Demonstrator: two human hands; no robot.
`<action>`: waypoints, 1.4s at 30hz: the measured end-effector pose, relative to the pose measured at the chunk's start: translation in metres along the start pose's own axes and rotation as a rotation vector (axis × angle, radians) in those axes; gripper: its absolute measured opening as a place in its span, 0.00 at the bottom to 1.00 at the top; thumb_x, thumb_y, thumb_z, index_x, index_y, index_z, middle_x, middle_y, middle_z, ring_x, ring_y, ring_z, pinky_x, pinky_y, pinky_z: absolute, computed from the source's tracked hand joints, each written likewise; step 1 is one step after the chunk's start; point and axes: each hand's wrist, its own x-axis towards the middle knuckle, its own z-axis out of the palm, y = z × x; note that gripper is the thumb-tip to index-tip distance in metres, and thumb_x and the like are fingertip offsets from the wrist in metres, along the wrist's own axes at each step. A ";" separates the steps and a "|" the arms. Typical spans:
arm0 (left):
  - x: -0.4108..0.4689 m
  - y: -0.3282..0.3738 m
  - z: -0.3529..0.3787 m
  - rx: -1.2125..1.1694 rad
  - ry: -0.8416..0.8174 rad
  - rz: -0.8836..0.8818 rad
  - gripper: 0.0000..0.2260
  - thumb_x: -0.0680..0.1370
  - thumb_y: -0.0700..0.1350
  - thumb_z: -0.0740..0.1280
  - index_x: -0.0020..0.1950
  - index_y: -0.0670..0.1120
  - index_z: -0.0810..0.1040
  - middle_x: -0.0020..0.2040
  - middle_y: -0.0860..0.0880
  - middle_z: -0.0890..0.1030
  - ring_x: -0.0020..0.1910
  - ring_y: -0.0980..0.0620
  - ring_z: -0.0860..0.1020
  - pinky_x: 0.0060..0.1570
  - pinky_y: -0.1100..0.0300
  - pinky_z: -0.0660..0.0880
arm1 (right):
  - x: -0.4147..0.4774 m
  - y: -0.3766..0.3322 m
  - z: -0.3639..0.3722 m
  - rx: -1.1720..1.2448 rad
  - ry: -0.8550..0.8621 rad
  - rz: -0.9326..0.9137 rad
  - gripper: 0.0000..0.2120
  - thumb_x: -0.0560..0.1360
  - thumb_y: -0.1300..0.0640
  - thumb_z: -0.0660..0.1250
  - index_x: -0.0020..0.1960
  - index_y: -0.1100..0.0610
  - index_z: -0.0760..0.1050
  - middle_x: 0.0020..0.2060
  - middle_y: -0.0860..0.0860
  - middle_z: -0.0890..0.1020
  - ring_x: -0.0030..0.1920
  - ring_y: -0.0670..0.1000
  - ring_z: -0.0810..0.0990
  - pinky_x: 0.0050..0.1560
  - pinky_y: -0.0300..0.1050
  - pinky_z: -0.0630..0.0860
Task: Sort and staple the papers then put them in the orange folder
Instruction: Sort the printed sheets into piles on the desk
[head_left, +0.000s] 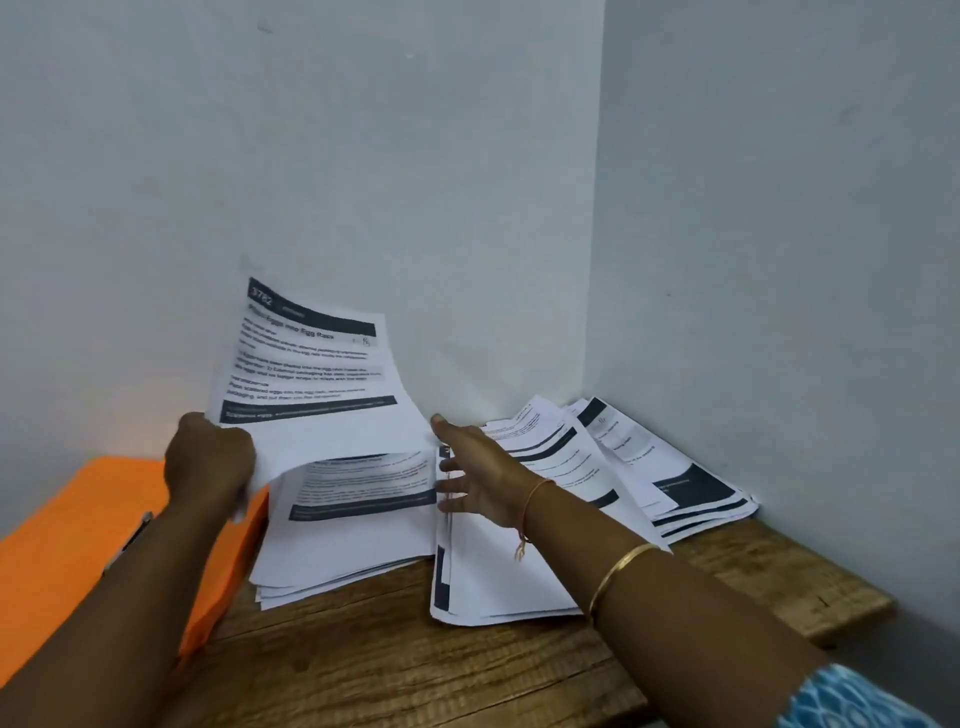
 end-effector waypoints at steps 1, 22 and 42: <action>0.002 0.002 -0.001 -0.001 -0.002 -0.001 0.13 0.73 0.35 0.56 0.56 0.35 0.71 0.50 0.33 0.77 0.44 0.32 0.77 0.42 0.45 0.76 | 0.001 0.000 0.000 0.024 -0.022 0.005 0.27 0.78 0.39 0.57 0.70 0.53 0.61 0.63 0.57 0.69 0.63 0.60 0.72 0.60 0.55 0.73; -0.155 0.101 0.177 0.293 -0.684 0.570 0.20 0.76 0.56 0.65 0.64 0.47 0.73 0.64 0.45 0.74 0.63 0.47 0.73 0.61 0.58 0.68 | -0.067 -0.027 -0.218 -0.865 0.904 -0.308 0.05 0.75 0.66 0.55 0.48 0.59 0.67 0.45 0.60 0.79 0.41 0.58 0.76 0.40 0.45 0.71; -0.208 0.139 0.254 0.736 -0.908 0.836 0.20 0.80 0.53 0.53 0.70 0.47 0.66 0.75 0.42 0.55 0.74 0.32 0.47 0.69 0.36 0.56 | -0.080 0.001 -0.269 -1.031 0.888 -0.384 0.10 0.74 0.67 0.56 0.50 0.63 0.73 0.46 0.57 0.79 0.45 0.58 0.77 0.47 0.49 0.76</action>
